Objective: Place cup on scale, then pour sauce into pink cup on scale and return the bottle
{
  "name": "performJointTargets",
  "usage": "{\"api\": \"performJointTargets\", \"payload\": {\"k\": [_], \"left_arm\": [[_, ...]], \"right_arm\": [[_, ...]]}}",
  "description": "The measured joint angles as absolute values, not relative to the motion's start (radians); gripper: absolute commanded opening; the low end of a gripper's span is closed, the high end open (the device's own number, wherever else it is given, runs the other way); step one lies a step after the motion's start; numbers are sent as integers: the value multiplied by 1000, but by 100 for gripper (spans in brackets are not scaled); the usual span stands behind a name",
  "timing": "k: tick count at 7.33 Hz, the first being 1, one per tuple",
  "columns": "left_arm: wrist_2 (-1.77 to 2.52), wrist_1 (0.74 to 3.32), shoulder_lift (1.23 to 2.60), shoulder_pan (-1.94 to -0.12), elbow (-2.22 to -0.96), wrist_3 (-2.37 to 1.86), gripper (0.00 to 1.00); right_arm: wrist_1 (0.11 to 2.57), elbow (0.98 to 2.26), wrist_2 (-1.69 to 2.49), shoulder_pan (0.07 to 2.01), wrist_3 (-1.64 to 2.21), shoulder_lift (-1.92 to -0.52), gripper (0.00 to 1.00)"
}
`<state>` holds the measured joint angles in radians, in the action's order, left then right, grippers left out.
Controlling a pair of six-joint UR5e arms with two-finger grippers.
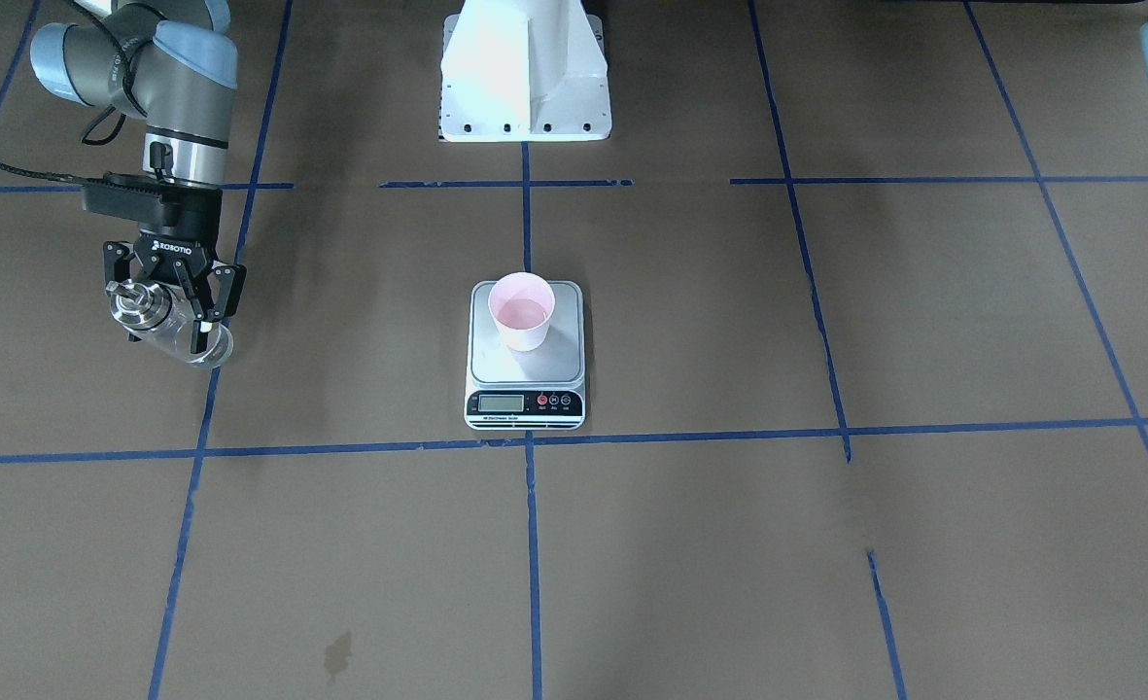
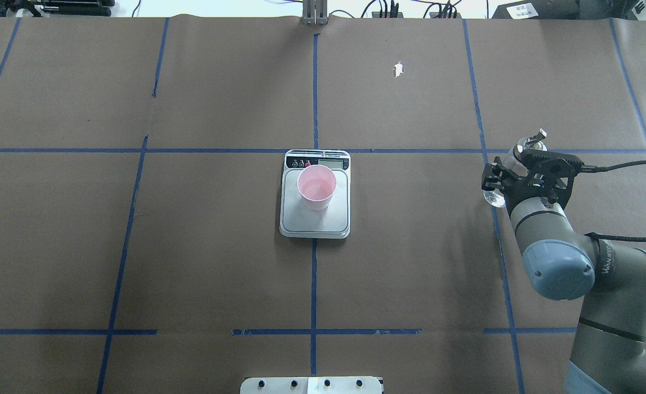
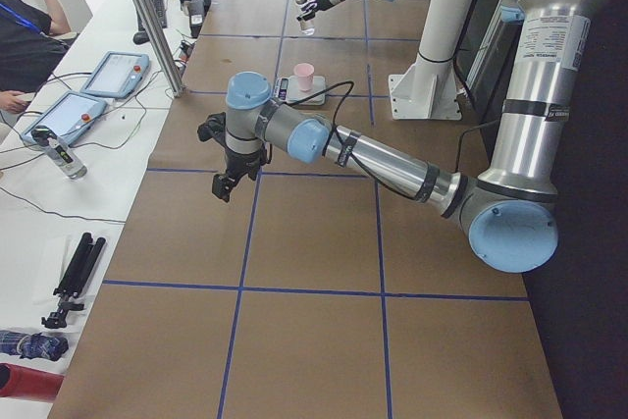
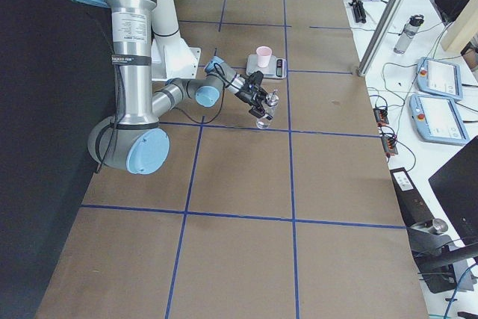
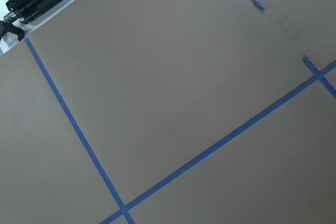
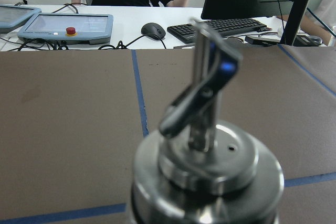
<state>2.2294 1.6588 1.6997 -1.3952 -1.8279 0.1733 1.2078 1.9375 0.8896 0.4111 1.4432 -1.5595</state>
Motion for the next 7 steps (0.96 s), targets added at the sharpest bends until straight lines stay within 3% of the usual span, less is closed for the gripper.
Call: {"api": "performJointTargets", "payload": {"k": [7], "left_arm": [[2229, 1659, 1701, -1394, -1831, 173, 100]], "right_arm": [[1205, 1919, 870, 387, 1442, -1552, 0]]}}
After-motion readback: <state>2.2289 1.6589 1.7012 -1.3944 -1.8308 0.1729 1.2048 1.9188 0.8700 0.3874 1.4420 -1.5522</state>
